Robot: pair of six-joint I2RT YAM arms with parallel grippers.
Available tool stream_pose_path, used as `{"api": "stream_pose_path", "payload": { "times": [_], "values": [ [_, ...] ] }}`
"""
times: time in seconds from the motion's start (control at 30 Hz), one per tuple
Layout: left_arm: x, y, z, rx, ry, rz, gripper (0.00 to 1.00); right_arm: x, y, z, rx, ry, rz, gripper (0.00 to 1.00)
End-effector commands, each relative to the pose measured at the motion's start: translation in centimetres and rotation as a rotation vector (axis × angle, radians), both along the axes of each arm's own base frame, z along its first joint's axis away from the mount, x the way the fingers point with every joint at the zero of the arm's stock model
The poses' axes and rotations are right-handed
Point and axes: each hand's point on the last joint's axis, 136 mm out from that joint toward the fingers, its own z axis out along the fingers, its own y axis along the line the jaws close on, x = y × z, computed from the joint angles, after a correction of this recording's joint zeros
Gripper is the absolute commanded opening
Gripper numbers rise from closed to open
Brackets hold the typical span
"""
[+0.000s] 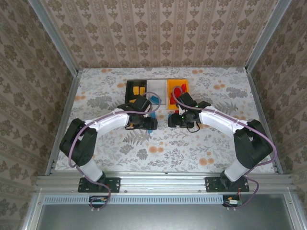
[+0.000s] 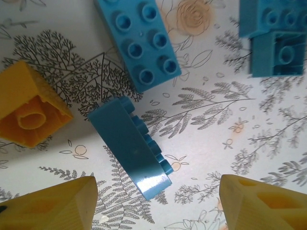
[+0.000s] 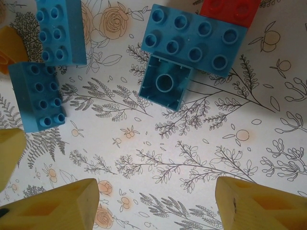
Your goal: Sort the legos into containers by color
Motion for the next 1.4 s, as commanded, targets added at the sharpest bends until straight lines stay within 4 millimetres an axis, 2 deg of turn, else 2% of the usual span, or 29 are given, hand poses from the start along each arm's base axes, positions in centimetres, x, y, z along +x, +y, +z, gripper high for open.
{"api": "stream_pose_path", "payload": {
  "times": [0.0, 0.1, 0.27, 0.43, 0.57, 0.73, 0.83, 1.07, 1.2, 1.37],
  "values": [
    [0.2, -0.2, -0.9, 0.017, 0.013, 0.004, 0.69, -0.2, -0.5, 0.1, -0.022, -0.007, -0.013, 0.67],
    [0.6, -0.2, -1.8, 0.058, 0.022, -0.006, 0.67, -0.3, -0.5, -0.1, -0.020, -0.002, -0.014, 0.67],
    [0.6, 1.2, -3.4, 0.190, 0.038, -0.024, 0.59, -0.2, -0.4, 0.2, -0.018, -0.006, -0.013, 0.67],
    [0.3, 1.9, -4.1, 0.270, 0.041, -0.051, 0.54, -0.2, -0.5, 0.1, -0.019, -0.007, -0.014, 0.67],
    [0.2, 1.4, -4.4, 0.272, 0.047, -0.076, 0.48, -0.2, -0.3, 0.1, -0.013, -0.007, -0.013, 0.67],
    [0.1, 0.8, -4.3, 0.244, 0.054, -0.078, 0.34, -0.2, -0.4, 0.3, -0.018, -0.011, -0.011, 0.67],
    [0.2, 0.6, -3.6, 0.226, 0.044, -0.079, 0.27, -0.3, -0.6, 0.4, -0.028, -0.014, -0.007, 0.67],
    [0.3, 0.1, -0.8, 0.177, 0.008, -0.088, 0.25, -0.1, -0.5, 0.4, -0.026, -0.015, -0.005, 0.67],
    [0.3, -0.3, 1.8, 0.101, -0.024, -0.090, 0.25, 0.1, -0.9, 0.7, -0.046, -0.028, -0.003, 0.68],
    [0.5, -0.2, 5.5, -0.039, -0.066, -0.064, 0.24, 0.7, -2.7, 1.8, -0.069, -0.063, -0.031, 0.68]
  ]
}}
